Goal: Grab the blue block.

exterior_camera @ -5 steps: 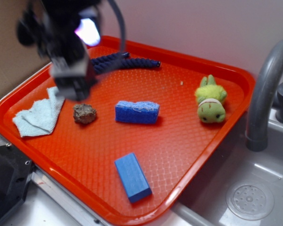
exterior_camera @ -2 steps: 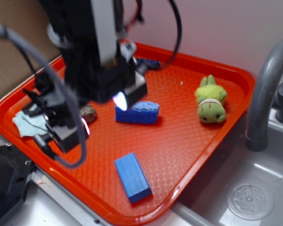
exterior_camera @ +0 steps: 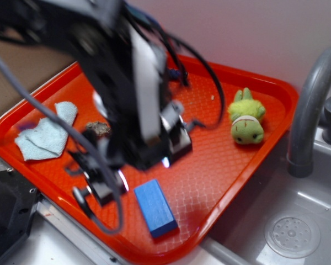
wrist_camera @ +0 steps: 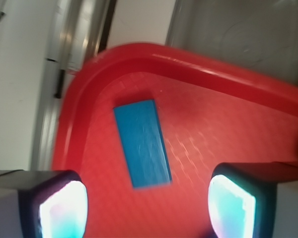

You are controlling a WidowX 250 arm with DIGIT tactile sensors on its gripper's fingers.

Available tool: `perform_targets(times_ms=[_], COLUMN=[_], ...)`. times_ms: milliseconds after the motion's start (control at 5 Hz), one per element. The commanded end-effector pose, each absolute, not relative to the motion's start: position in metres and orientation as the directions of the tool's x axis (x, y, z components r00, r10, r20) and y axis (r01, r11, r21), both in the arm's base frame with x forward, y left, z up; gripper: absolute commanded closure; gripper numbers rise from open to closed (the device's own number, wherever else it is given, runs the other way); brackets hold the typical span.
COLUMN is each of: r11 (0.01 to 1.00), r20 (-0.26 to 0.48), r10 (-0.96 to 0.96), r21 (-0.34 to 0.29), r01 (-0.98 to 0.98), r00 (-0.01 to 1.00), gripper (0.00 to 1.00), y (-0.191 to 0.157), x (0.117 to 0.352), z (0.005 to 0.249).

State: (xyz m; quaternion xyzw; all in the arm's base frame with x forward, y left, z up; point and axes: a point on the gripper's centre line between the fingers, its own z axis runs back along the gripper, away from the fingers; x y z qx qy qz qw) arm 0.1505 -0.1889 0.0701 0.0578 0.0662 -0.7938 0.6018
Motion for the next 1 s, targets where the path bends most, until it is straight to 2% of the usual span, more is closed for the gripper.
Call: perform_targets(times_ms=[0,400,600,800], r11=[-0.237,-0.174,-0.136,-0.122], r20=[-0.122,-0.118,-0.085,-0.111], r10=[-0.963,-0.977,-0.987,-0.986], r21=[-0.049,-0.041,-0.052,-0.054], r01=[0.970,0.984,0.989,0.991], r00=[-0.242,-0.178,-0.140,-0.128], gripper=[0.00,0.00,1.00,1.00], y=[-0.175,-0.165,-0.158,-0.158], x=[0.138,0.138,0.140,0.141], z=[0.041,0.021,0.017,0.015])
